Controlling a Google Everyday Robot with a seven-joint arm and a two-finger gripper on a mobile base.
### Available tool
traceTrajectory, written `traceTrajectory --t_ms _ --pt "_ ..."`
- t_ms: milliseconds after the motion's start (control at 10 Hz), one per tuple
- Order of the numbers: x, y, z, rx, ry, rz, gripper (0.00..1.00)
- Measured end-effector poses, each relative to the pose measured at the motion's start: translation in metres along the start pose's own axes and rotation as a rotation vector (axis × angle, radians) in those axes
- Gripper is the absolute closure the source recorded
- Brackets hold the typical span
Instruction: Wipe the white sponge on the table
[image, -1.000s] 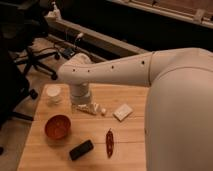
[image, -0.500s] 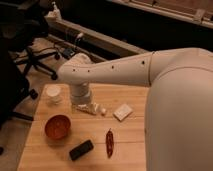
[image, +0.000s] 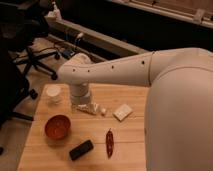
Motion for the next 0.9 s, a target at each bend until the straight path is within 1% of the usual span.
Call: traceTrajectory --t_ms 800,900 --pt "-0.0003 -0.0001 0.0000 0.001 -0.001 -0.001 0.35" --pt "-0.0060 -0.0040 0.0001 -0.006 -0.016 -0.007 0.35"
